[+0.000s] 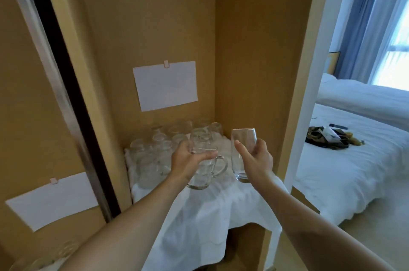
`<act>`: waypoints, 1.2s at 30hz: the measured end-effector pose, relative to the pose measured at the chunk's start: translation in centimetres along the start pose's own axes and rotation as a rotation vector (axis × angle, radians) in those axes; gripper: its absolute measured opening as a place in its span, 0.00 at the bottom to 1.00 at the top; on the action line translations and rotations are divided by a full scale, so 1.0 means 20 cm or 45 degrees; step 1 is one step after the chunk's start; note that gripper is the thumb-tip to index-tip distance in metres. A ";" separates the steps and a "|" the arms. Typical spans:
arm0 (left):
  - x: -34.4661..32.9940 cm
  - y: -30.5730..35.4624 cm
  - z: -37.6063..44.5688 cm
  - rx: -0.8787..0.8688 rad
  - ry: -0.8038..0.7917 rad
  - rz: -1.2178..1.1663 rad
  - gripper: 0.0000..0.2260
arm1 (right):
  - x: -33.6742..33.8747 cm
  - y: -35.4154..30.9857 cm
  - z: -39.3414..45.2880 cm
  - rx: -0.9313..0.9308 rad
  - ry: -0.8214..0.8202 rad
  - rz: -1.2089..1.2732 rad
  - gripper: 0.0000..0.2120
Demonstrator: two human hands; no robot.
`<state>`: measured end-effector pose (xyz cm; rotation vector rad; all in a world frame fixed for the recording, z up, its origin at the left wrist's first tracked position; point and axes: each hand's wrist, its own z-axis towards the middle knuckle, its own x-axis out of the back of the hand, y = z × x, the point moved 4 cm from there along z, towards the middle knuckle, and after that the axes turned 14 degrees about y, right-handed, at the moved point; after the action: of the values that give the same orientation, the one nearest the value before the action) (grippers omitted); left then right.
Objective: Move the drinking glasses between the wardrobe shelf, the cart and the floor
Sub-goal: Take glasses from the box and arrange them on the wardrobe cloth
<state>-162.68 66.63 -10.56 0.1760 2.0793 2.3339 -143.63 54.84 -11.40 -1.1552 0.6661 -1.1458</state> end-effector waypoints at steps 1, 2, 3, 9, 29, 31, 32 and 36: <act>-0.02 -0.03 0.04 0.008 -0.008 0.018 0.40 | -0.03 0.03 0.02 -0.011 -0.021 -0.019 0.21; -0.03 -0.07 0.07 0.014 -0.007 0.032 0.39 | -0.07 0.06 0.04 -0.020 -0.052 -0.045 0.21; -0.04 -0.10 0.10 0.015 0.001 0.039 0.39 | -0.10 0.09 0.06 -0.028 -0.079 -0.069 0.21; -0.10 -0.28 0.23 0.039 0.038 0.106 0.45 | -0.24 0.21 0.13 -0.080 -0.156 -0.136 0.30; -0.36 -0.62 0.22 0.056 0.159 0.252 0.49 | -0.44 0.67 0.41 -0.100 -0.438 -0.172 0.42; -0.39 -0.66 0.18 0.068 0.210 0.237 0.49 | -0.43 0.71 0.45 -0.114 -0.547 -0.118 0.42; -0.40 -0.67 0.17 0.078 0.250 0.225 0.50 | -0.43 0.73 0.46 -0.116 -0.593 -0.102 0.42; -0.40 -0.72 0.13 0.121 0.328 0.160 0.55 | -0.41 0.83 0.45 -0.043 -0.774 -0.124 0.50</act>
<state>-155.50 70.25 -25.23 0.0065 2.3628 2.4455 -132.57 65.54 -25.28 -1.4845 0.1612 -0.7971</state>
